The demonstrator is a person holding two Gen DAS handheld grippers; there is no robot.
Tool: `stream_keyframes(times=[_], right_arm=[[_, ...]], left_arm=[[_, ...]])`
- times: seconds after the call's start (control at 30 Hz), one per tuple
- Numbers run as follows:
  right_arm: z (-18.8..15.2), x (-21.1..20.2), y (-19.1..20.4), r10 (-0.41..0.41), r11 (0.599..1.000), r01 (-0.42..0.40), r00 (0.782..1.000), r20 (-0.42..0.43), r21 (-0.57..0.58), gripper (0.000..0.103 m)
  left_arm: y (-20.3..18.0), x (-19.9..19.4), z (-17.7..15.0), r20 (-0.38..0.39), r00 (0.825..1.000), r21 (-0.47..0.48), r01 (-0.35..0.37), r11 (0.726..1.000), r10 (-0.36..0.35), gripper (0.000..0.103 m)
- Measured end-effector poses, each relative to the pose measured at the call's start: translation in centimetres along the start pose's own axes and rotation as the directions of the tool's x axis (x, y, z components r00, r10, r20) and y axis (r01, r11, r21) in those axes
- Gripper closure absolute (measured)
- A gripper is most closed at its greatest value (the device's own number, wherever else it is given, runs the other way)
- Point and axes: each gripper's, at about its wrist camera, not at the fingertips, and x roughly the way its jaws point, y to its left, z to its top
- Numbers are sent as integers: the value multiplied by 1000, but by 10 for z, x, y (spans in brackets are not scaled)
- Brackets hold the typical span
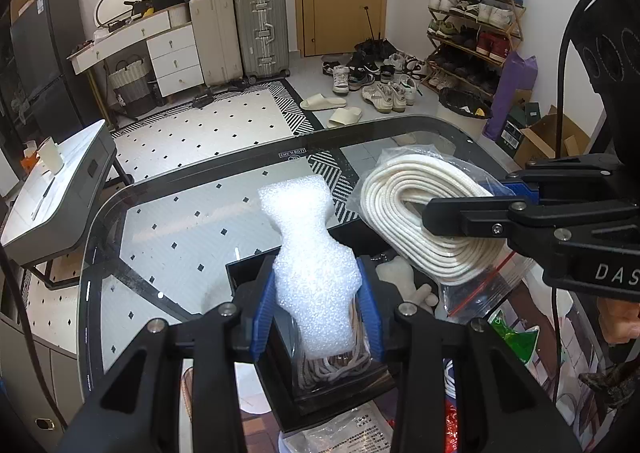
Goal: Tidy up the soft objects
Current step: 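Lower the white foam with the left tool while the right tool lowers the clear bag into the box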
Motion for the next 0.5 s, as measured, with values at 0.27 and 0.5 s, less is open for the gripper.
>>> stream_keyframes(times=[0.27, 0.5], right_arm=[[-1, 15, -6, 3, 1000, -3, 1000, -13, 23, 89], [-5, 21, -5, -6, 1000, 6, 1000, 0, 20, 89]], left_arm=[[-2, 11, -2, -21, 1000, 2, 9, 1000, -9, 66], [-2, 17, -5, -24, 1000, -7, 2, 1000, -2, 66]])
